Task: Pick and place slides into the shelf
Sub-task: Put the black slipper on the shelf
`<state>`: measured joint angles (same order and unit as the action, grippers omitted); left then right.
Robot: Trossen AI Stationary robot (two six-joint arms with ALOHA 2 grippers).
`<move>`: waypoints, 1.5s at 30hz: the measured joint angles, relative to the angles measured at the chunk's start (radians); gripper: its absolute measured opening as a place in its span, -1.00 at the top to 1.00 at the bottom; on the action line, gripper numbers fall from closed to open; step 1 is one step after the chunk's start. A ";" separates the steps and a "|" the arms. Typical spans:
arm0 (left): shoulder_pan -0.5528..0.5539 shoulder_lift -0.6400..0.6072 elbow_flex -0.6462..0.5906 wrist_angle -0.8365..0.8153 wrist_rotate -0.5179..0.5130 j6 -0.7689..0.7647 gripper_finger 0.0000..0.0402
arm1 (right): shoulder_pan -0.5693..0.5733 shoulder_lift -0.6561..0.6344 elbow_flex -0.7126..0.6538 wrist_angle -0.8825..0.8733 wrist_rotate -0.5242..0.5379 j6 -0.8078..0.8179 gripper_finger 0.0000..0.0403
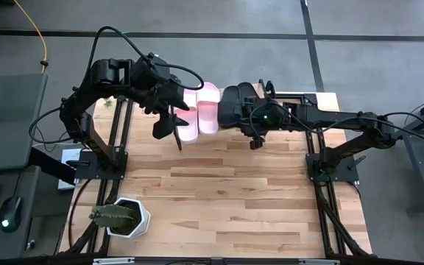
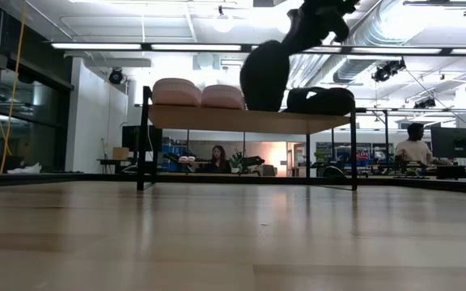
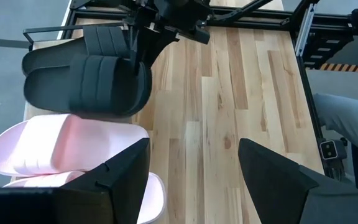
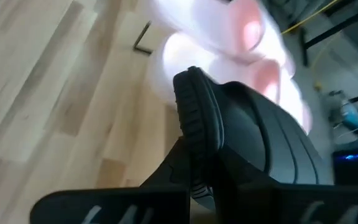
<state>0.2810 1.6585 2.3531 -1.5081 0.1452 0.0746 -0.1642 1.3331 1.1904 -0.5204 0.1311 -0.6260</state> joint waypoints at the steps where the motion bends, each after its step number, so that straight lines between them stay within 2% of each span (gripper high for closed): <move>1: 0.000 0.000 0.000 -0.002 0.000 0.000 -0.16 | 0.000 0.000 0.000 -0.021 -0.002 0.008 0.98; 14: 0.000 0.000 0.000 -0.006 0.000 -0.001 -0.16 | 0.000 0.001 0.000 -0.094 -0.171 0.088 0.98; 21: 0.000 0.000 0.000 -0.006 0.005 -0.005 -0.16 | -0.016 0.003 0.000 -0.151 -0.170 0.129 0.98; 27: 0.000 0.000 0.000 -0.006 0.005 -0.007 -0.16 | -0.051 0.002 0.000 -0.171 -0.165 0.172 0.88; 36: 0.000 0.000 0.000 0.002 0.054 -0.019 -0.16 | -0.060 0.020 0.000 -0.139 -0.075 0.192 0.85; 45: 0.000 0.000 0.000 0.005 0.057 -0.019 -0.16 | -0.067 0.088 -0.001 -0.138 -0.098 0.183 0.77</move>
<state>0.2813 1.6581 2.3528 -1.5032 0.2020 0.0555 -0.2310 1.4215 1.1892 -0.6580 0.0333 -0.4428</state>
